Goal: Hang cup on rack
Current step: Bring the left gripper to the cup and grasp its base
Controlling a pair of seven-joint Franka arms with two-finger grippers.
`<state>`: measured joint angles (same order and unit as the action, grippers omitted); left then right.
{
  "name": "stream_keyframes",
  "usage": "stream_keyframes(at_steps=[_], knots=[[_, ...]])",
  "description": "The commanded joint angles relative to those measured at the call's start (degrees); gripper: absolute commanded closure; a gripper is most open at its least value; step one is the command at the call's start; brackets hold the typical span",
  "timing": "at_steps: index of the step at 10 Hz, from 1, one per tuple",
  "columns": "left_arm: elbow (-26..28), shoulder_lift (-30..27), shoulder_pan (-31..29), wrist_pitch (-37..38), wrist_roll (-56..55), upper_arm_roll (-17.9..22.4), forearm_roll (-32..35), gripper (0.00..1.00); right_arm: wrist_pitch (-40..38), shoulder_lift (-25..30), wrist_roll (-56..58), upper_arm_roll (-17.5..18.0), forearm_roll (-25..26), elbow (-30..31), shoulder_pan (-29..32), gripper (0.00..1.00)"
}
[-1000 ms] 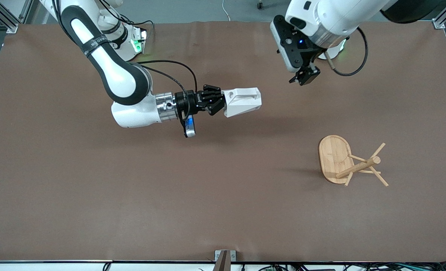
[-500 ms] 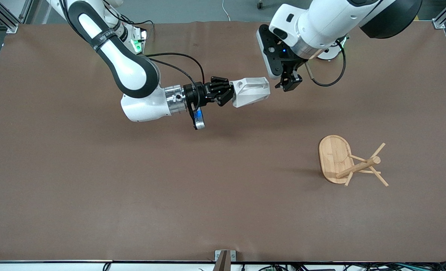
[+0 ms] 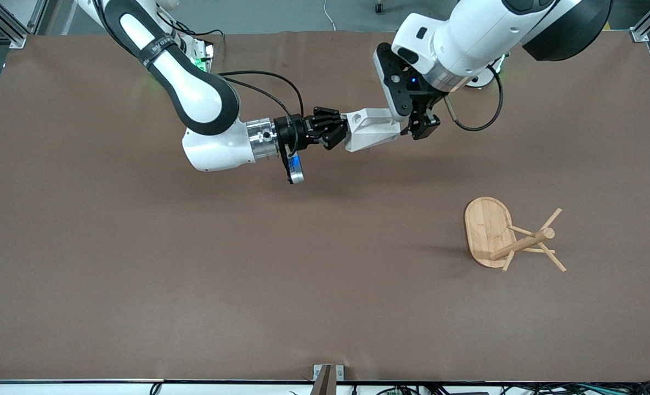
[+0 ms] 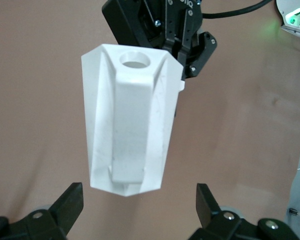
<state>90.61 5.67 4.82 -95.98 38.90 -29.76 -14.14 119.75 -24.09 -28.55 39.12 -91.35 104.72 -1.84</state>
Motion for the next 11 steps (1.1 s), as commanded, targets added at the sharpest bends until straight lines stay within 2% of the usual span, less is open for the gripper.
stream_keyframes(at_steps=[1,6,7,8,9,10,11], knots=[[1.86,1.61,0.28,-2.45,0.04,-0.39,1.31,0.01,0.57,2.02,1.13,1.66,-3.30,1.45,1.31,1.00],[3.08,1.89,-0.16,-2.99,-1.02,-2.23,1.31,0.03,1.01,3.08,1.13,2.37,-4.37,1.45,1.58,1.00],[3.35,1.45,-0.33,-2.90,-1.10,-2.23,1.31,0.10,1.01,3.08,1.13,2.37,-4.37,1.45,1.58,1.00],[3.44,0.75,-0.42,-2.55,-1.19,-2.23,1.22,0.41,1.18,3.08,1.13,2.37,-4.19,1.45,1.49,1.00],[3.18,0.74,-0.68,-2.46,-1.10,-2.23,1.31,0.68,1.18,3.17,1.13,2.37,-4.19,1.45,1.58,1.00],[3.09,0.74,-0.95,-2.81,-1.02,-2.23,1.31,0.81,1.18,3.25,1.13,2.37,-4.36,1.45,1.58,1.00],[2.91,0.74,-1.04,-4.21,-1.02,-2.06,1.22,0.89,1.18,3.26,1.13,2.37,-4.37,1.45,1.58,1.00]])
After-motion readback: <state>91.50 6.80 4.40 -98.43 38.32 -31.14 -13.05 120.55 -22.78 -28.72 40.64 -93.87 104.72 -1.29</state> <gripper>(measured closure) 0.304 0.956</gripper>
